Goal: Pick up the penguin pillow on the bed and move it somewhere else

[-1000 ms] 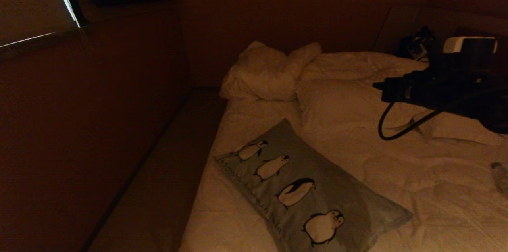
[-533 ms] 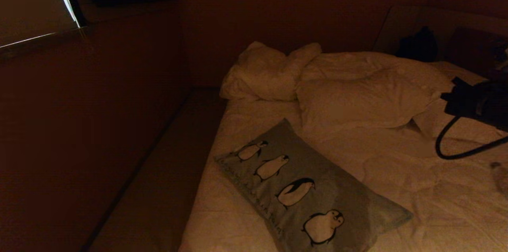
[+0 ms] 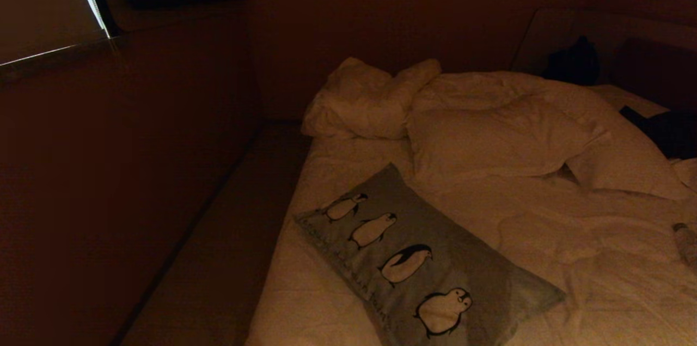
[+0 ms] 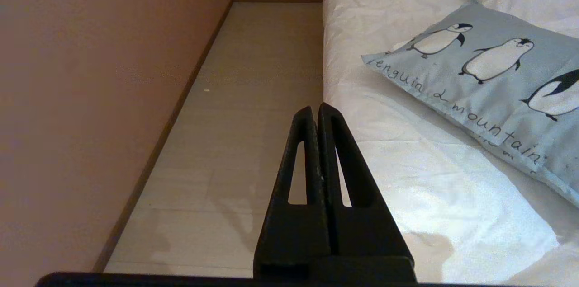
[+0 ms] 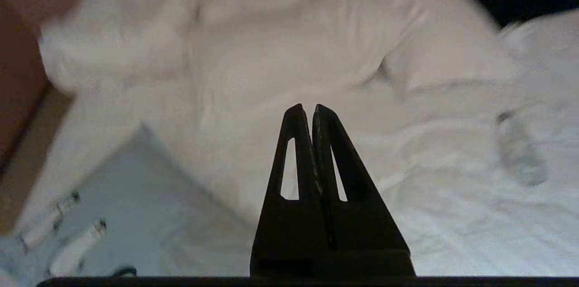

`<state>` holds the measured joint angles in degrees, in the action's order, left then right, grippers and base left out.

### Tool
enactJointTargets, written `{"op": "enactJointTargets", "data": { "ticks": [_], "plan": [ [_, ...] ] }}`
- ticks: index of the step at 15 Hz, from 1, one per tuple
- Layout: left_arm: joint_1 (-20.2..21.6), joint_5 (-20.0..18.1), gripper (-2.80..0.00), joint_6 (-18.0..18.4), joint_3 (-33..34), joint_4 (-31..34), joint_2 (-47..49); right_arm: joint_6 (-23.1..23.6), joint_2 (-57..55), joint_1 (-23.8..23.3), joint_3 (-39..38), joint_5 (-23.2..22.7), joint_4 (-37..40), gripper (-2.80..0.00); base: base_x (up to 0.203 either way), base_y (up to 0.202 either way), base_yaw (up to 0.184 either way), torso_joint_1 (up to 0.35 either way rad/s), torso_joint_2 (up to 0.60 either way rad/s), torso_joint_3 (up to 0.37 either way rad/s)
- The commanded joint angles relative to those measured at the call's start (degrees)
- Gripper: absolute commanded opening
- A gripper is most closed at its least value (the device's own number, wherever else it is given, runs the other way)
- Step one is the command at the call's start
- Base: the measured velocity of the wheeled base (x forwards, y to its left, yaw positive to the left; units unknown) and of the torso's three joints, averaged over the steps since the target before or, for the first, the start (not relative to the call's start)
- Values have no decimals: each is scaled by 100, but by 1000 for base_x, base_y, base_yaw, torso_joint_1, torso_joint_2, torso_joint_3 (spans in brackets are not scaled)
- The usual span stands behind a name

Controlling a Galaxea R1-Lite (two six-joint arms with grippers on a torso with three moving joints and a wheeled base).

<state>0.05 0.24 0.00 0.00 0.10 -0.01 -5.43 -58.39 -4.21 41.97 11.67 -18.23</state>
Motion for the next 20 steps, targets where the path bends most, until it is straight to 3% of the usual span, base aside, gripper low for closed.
{"op": "enactJointTargets", "data": {
  "ticks": [1, 8, 20],
  "plan": [
    [-3, 2, -280, 0, 0, -1, -8, -2, 744, -1, 32, 163, 603, -280, 0, 0, 0, 0, 0, 0],
    [2, -2, -280, 26, 0, -5, 1, 77, 1790, -1, 75, 512, 1499, -280, 0, 0, 0, 0, 0, 0],
    [-5, 2, -280, 0, 0, -1, -1, 77, 2128, -1, 46, 512, 1634, -280, -37, 0, 0, -1, 0, 1]
  ]
}}
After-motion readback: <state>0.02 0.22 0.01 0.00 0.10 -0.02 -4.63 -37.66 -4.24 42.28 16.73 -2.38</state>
